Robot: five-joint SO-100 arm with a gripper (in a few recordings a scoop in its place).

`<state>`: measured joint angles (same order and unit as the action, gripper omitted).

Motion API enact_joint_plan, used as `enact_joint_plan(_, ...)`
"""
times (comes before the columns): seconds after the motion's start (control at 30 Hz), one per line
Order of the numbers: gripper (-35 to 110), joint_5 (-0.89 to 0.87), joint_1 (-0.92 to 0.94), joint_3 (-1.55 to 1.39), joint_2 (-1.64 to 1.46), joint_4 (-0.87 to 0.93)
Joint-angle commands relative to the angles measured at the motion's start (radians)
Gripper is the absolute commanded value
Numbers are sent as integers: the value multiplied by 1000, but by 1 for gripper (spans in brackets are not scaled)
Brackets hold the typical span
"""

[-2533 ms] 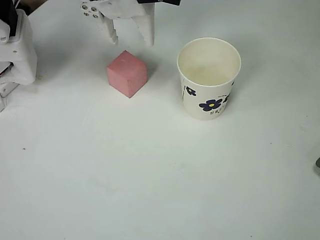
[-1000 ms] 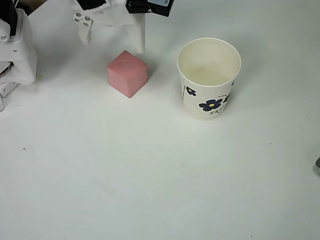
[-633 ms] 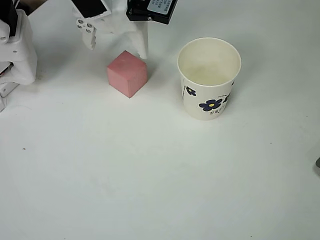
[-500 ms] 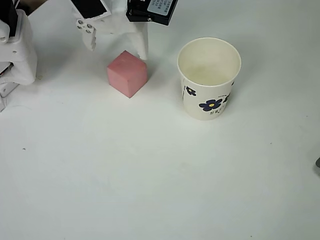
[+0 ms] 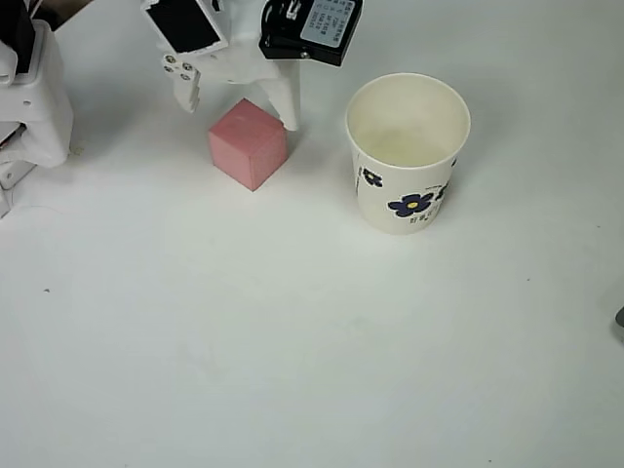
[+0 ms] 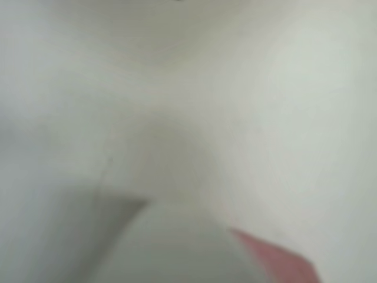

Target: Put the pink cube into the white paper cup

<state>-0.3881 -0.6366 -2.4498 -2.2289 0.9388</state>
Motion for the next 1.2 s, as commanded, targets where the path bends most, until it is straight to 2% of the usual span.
enact_joint_plan(0.0, 51, -17, 3, -3, -6, -28)
enact_joint_plan(0.37, 49, -26, 3, -12, 40, -60)
enact_joint_plan(0.57, 34, -34, 0, -12, 44, -61)
enact_joint_plan(0.67, 34, -37, 0, -12, 44, -61)
enact_joint_plan(0.93, 20, -44, -2, -18, 43, -61)
enact_joint_plan(1.17, 17, -51, -3, -23, 40, -61)
